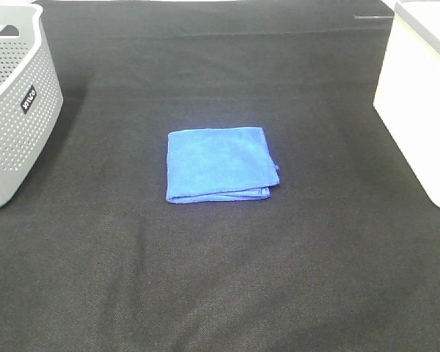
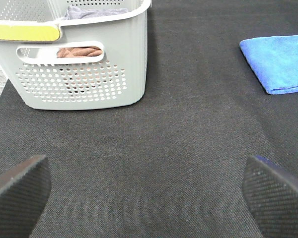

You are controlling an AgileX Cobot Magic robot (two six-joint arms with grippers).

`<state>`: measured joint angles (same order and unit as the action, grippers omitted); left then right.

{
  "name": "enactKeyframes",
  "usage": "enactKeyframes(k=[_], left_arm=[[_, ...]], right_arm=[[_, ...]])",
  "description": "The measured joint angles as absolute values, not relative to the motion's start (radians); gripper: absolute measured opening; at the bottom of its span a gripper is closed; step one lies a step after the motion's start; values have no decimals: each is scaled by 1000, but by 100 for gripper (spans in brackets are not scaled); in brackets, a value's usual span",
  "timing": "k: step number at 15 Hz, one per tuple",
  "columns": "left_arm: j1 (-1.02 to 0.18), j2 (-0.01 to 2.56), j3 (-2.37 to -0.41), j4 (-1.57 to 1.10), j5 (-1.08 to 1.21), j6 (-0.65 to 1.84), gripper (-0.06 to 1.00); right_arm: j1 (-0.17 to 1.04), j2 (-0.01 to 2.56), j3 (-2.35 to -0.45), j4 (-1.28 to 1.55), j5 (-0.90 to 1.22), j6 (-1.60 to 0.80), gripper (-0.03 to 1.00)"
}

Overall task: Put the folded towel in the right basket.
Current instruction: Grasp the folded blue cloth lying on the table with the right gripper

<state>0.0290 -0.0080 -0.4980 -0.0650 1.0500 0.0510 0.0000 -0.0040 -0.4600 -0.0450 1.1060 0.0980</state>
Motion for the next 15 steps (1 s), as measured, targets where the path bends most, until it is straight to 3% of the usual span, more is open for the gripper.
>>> enactKeyframes(k=[15], left_arm=[[29, -8, -498, -65, 1050, 51, 97]], right_arm=[[0, -4, -460, -45, 1106, 98, 91]])
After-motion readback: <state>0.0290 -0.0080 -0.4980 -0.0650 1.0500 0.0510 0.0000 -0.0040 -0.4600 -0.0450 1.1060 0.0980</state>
